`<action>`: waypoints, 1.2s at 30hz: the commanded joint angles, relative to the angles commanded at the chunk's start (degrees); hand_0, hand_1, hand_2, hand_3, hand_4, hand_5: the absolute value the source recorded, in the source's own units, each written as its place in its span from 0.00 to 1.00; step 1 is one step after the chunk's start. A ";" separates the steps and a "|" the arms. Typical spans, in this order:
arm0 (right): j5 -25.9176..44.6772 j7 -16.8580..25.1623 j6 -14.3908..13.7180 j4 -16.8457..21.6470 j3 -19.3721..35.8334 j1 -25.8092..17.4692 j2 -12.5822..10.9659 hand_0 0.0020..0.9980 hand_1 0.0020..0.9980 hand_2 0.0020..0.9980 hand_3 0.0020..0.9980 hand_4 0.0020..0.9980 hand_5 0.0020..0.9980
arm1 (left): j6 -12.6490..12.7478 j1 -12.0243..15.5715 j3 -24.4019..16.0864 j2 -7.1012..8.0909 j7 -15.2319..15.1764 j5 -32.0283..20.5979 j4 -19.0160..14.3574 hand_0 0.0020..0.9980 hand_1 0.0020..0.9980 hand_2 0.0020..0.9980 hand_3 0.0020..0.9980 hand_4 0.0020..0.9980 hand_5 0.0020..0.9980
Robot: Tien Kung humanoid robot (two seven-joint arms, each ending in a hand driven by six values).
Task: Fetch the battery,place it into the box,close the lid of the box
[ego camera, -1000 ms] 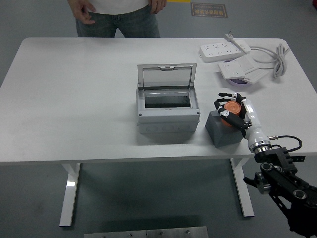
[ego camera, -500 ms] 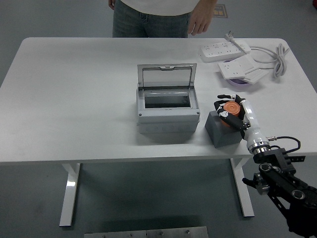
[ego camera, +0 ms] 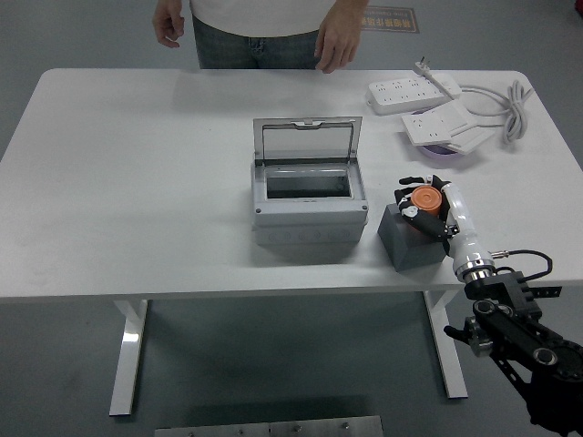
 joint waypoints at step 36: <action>0.32 -1.51 -2.11 0.05 -4.00 5.11 -1.09 0.29 0.30 0.40 0.37 0.13 0.00 | -0.33 0.06 -0.73 -0.15 0.27 1.39 -0.17 0.56 0.72 0.66 0.59 0.68 0.17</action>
